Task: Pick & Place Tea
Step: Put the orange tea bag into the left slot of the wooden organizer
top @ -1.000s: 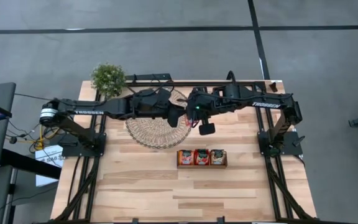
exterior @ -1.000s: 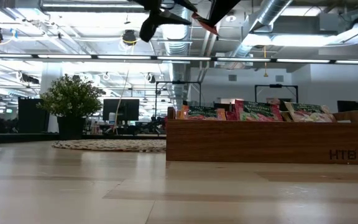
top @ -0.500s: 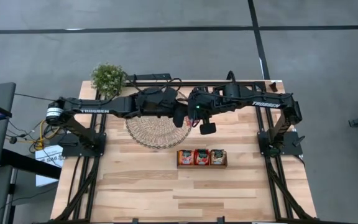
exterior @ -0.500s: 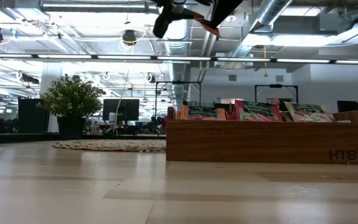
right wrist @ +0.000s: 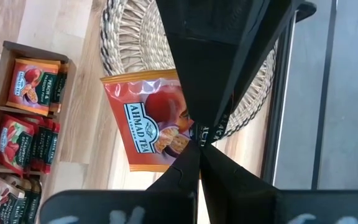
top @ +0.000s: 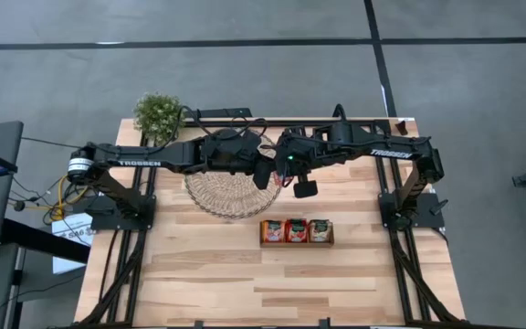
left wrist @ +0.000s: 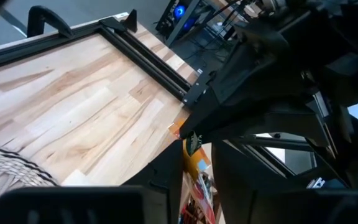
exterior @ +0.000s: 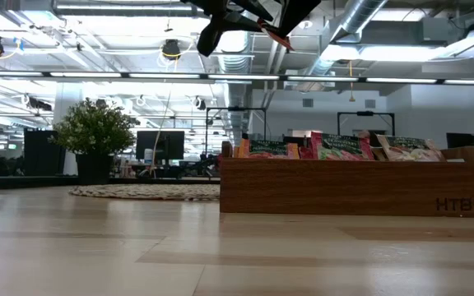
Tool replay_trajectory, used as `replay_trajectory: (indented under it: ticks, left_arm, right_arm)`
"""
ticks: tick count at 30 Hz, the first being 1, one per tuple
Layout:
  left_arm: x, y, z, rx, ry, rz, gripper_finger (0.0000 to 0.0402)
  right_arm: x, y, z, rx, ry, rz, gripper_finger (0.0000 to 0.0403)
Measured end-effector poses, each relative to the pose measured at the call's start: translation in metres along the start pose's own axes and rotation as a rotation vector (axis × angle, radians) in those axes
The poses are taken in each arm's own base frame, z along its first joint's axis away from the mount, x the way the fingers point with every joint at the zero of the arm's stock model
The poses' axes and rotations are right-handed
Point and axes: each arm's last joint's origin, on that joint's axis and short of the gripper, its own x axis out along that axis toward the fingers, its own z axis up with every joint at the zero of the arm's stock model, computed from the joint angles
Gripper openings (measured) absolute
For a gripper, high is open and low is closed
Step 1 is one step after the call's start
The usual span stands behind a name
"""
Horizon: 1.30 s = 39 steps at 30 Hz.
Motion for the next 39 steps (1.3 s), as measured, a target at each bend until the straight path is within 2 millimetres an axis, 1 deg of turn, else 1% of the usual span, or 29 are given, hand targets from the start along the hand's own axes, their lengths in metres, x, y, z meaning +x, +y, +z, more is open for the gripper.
replay_trajectory:
  ticks: [5,9,11,18,21,24,28,30,31,33,36,37,39]
  left_arm:
    - [0.000,0.000,0.000,0.000,-0.001,0.003,0.0060]
    - [0.000,0.001,0.000,0.020,-0.005,0.012,0.0019]
    - [0.000,0.000,0.000,0.032,-0.005,0.012,0.0006]
    - [0.000,0.001,0.000,0.045,-0.009,0.018,0.0001]
    - [0.000,0.001,0.000,0.065,-0.022,0.036,0.0000]
    - [0.001,0.002,0.000,0.086,-0.035,0.060,0.0000]
    - [0.000,0.003,0.002,0.102,-0.068,0.106,0.0000]
    - [0.000,0.003,0.001,0.109,-0.072,0.126,0.0000]
    - [0.000,0.002,0.000,0.113,-0.067,0.129,0.0000]
    - [-0.001,-0.001,-0.005,0.122,-0.051,0.136,0.0000]
    - [-0.003,-0.014,-0.018,0.165,-0.007,0.126,0.0000]
    - [-0.004,-0.018,-0.024,0.186,0.001,0.138,0.0000]
    - [-0.007,-0.028,-0.036,0.231,0.014,0.176,0.0000]
  right_arm:
    - [0.000,0.000,0.000,0.000,-0.001,0.000,0.0000]
    - [0.000,0.000,0.000,0.001,-0.002,-0.001,0.0000]
    - [0.000,0.000,0.000,0.007,-0.002,-0.001,0.0000]
    - [0.000,0.000,0.000,0.007,-0.002,-0.001,0.0000]
    - [0.000,0.000,0.000,0.007,0.002,0.000,0.0007]
    - [-0.001,0.001,-0.003,0.003,0.031,0.011,0.0030]
    - [-0.001,0.005,-0.013,0.025,0.139,0.052,0.0080]
    - [-0.003,0.008,-0.022,0.040,0.228,0.080,0.0105]
    - [-0.003,0.009,-0.025,0.062,0.257,0.086,0.0117]
    - [-0.003,0.009,-0.025,0.125,0.247,0.078,0.0138]
    - [-0.018,0.012,-0.037,0.132,0.216,0.116,0.0160]
    - [-0.027,0.012,-0.044,0.143,0.197,0.111,0.0165]
    - [-0.037,0.015,-0.057,0.162,0.187,0.109,0.0170]
